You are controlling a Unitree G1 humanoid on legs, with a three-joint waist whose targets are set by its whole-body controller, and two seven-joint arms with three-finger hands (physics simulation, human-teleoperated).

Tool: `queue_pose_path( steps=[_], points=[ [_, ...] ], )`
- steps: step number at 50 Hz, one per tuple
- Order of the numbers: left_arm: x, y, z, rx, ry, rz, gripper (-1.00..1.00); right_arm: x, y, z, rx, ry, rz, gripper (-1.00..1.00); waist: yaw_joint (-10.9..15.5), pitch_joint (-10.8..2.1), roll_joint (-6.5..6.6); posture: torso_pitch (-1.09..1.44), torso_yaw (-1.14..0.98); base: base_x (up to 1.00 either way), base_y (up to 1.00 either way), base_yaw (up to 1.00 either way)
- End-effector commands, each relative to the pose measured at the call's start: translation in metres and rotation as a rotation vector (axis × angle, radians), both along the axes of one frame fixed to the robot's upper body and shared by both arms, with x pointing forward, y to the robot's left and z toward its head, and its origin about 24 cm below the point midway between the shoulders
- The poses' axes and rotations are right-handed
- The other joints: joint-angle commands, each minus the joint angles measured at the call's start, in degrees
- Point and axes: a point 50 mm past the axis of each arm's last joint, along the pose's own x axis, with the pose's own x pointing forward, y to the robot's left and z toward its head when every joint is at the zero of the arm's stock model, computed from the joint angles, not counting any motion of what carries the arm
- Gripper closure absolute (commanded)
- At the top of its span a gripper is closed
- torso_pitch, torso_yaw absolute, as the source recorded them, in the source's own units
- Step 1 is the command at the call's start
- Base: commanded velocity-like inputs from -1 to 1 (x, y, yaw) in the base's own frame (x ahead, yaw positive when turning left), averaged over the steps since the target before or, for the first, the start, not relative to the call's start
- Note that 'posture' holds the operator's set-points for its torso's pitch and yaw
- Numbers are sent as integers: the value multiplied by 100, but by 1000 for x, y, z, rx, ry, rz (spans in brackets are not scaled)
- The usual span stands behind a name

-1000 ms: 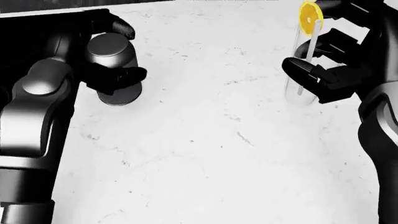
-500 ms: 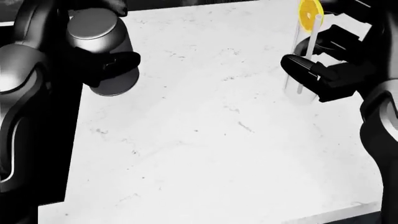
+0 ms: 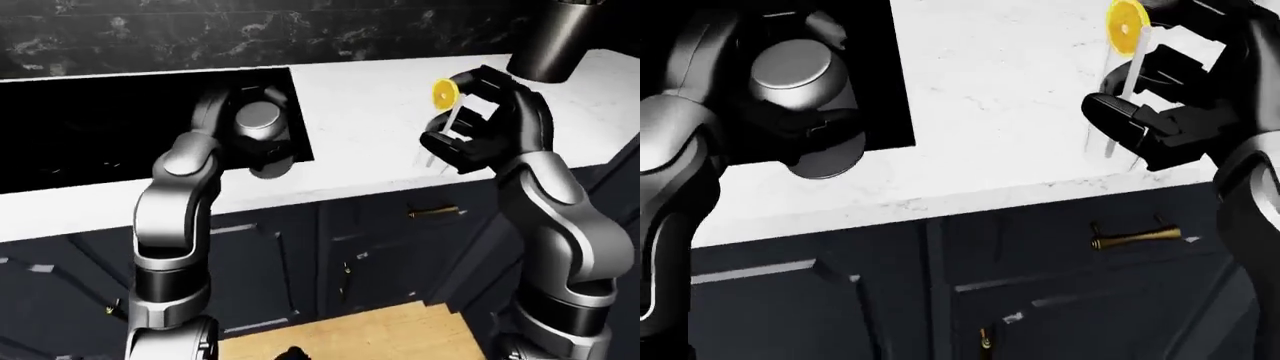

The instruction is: Move the drinks to the dining counter.

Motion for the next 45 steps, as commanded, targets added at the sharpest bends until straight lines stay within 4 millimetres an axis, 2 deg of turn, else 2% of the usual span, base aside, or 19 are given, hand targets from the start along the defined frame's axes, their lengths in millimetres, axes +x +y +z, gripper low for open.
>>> queue_pose_path(
  steps=[1,3,5,10,11,12,14,17,22,25,27,28,29,31,39,41,42,43,45],
  points=[
    [-8,9,35,-5,-170,49,100,-5,8,22,-22,-121,40,100,131,-143,-26,0,0,-27,0,100],
    [-6,10,32,0,-164,50,100,-4,10,22,-13,-117,53,100,151,-296,-55,0,0,-28,0,100],
    [-8,10,32,1,-167,46,100,-4,11,22,-14,-117,54,100,130,-212,34,0,0,-28,0,100],
    [-9,10,34,-3,-162,35,100,-5,12,22,-16,-118,55,100,77,-164,472,0,0,-28,0,100],
    [-9,9,33,2,-164,33,100,-5,11,21,-16,-117,52,100,83,-165,608,0,0,-27,0,100],
    [-9,9,31,11,-164,30,100,-5,11,20,-23,-117,50,100,124,-238,866,0,0,-27,0,100],
    [-10,7,33,11,-165,25,100,-5,11,20,-23,-118,52,100,140,-225,726,0,0,-29,0,100],
    [-12,6,37,10,-174,19,100,-5,11,21,-22,-120,53,100,180,-349,508,0,0,-28,0,100],
    [-12,5,35,11,-182,18,100,-8,9,24,-20,-125,51,100,135,-129,283,0,0,-28,0,100],
    [-13,3,36,6,-188,10,100,-9,10,23,-18,-126,51,100,108,-101,126,0,0,-28,0,100],
    [-13,3,34,8,-186,4,100,-8,10,23,-19,-125,49,100,72,-168,-213,0,0,-27,0,100],
    [-13,3,34,8,-186,3,100,-8,10,23,-19,-125,50,100,107,-263,-270,0,0,-27,0,100],
    [-14,2,35,8,-187,3,100,-8,10,22,-19,-124,50,100,31,-112,-126,0,0,-28,0,100],
    [-15,3,36,9,-191,0,100,-8,10,22,-19,-124,52,100,128,-249,-163,0,0,-26,0,100],
    [-17,-3,33,-9,-199,-23,100,-8,10,20,-16,-124,53,100,45,-164,456,0,0,-25,0,100],
    [-19,-4,35,-14,-208,-36,100,-7,9,18,-15,-123,45,100,48,-183,690,0,0,-24,0,100],
    [-19,-3,35,-14,-209,-35,100,-8,9,18,-14,-123,45,100,87,-255,930,0,0,-25,0,100],
    [-18,-3,34,-13,-209,-35,100,-8,7,18,-14,-125,41,100,101,-170,755,0,0,-25,0,100],
    [-18,-3,34,-12,-207,-34,100,-9,8,17,-26,-122,43,100,161,-341,633,0,0,-21,0,100]
  ],
)
